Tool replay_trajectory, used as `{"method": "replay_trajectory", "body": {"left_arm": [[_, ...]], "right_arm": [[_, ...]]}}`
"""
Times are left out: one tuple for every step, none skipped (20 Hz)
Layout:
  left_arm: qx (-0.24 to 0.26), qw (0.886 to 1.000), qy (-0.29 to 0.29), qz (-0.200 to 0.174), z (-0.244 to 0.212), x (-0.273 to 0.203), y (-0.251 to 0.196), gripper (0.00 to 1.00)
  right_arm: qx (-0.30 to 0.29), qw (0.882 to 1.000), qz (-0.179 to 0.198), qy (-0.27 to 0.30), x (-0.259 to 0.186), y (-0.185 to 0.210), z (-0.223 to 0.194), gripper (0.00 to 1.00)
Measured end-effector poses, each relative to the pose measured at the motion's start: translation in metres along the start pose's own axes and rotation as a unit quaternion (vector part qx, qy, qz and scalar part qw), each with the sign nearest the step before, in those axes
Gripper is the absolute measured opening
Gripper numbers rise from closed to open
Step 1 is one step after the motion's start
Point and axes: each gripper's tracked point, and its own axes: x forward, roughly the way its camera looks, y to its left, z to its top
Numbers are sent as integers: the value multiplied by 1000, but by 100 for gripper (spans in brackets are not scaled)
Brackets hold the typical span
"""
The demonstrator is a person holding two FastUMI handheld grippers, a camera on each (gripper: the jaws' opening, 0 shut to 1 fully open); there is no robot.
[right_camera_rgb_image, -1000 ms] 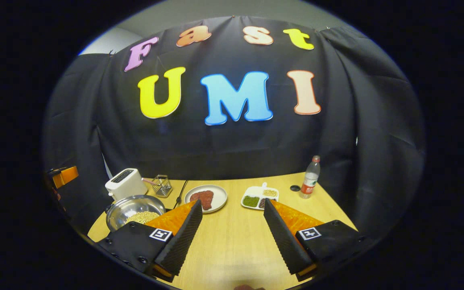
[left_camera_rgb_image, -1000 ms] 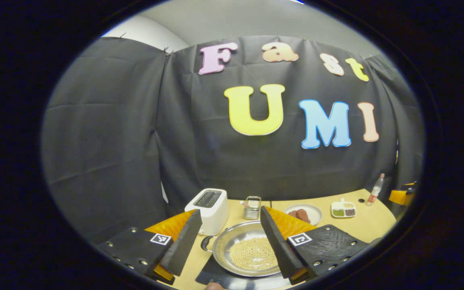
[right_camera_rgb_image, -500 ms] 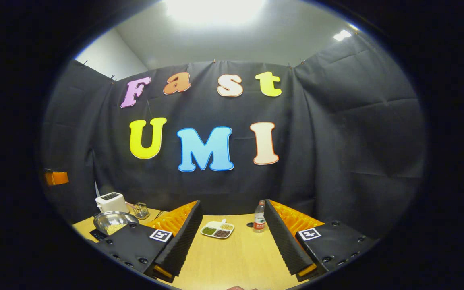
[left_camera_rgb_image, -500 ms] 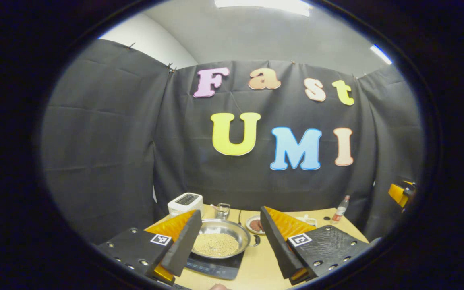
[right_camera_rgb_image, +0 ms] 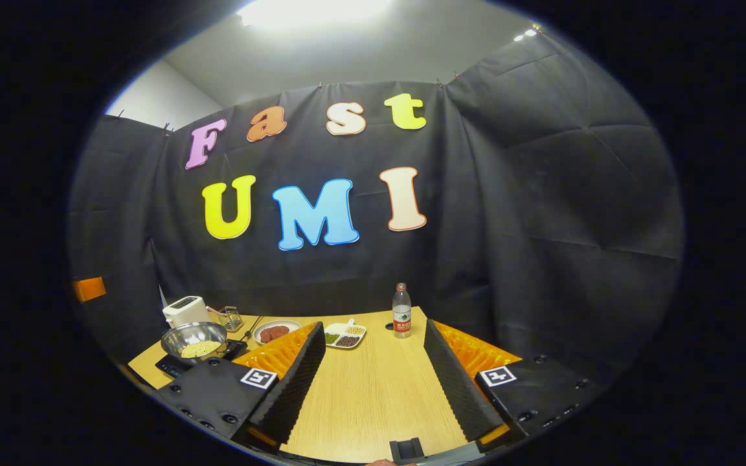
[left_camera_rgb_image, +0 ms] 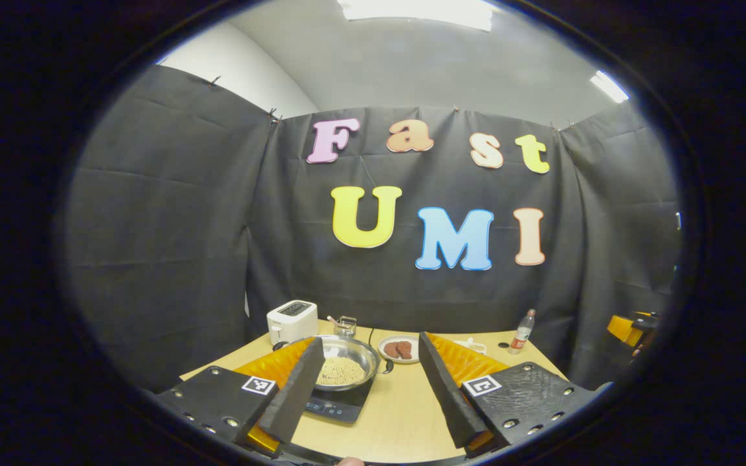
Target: First push the handle of the pot to place it horizontally, then grasp the pot with both hands and set it on the induction cooktop.
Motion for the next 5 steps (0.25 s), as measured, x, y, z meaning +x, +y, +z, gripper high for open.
{"method": "replay_trajectory", "body": {"left_arm": [[4, 1000, 5, -4, -2, -2, 1, 85], [7, 1000, 10, -8, -3, -4, 5, 85], [14, 1000, 10, -15, -2, -4, 6, 85], [22, 1000, 9, -15, -1, -3, 12, 85], [28, 999, 10, -13, -1, -4, 19, 85]], "right_arm": [[-1, 1000, -5, -1, 0, 3, 0, 98], [-1, 1000, -9, 5, 0, 7, -2, 98], [0, 1000, -9, 6, -1, 14, -3, 98], [1, 1000, -9, 2, -1, 20, 0, 98], [1, 1000, -9, -1, -1, 26, 1, 98]]}}
